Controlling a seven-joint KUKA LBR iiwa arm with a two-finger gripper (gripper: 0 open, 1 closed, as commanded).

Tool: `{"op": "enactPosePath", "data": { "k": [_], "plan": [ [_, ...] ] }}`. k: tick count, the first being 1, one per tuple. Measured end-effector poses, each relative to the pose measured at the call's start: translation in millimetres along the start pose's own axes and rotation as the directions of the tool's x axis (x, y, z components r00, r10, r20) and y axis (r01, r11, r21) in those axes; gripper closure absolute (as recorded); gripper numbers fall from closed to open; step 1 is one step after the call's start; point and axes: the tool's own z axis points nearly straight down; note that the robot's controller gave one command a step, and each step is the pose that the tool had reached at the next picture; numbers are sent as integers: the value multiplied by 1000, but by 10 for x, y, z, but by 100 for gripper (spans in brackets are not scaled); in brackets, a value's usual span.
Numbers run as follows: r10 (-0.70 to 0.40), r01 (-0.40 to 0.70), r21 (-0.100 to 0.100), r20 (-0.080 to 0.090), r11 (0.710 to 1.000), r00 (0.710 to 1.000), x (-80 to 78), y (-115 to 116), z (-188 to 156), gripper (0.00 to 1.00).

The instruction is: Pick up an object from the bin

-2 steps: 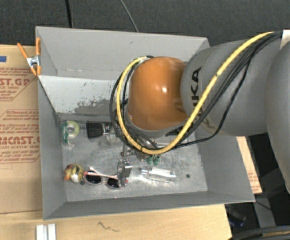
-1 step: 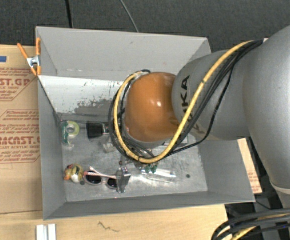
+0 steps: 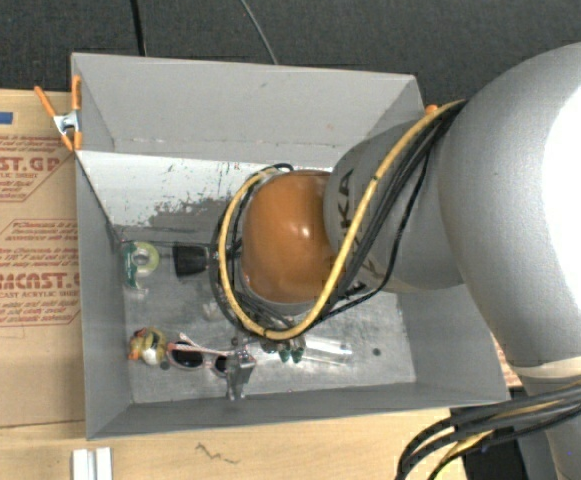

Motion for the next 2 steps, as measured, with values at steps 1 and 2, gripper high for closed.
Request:
{"op": "enactPosePath", "data": {
  "k": [1,2],
  "plan": [
    [125,-125,0,-2,992,992,26,63,169,0],
    [-35,35,0,0,999,999,-109,423,427,100]
  ]
}}
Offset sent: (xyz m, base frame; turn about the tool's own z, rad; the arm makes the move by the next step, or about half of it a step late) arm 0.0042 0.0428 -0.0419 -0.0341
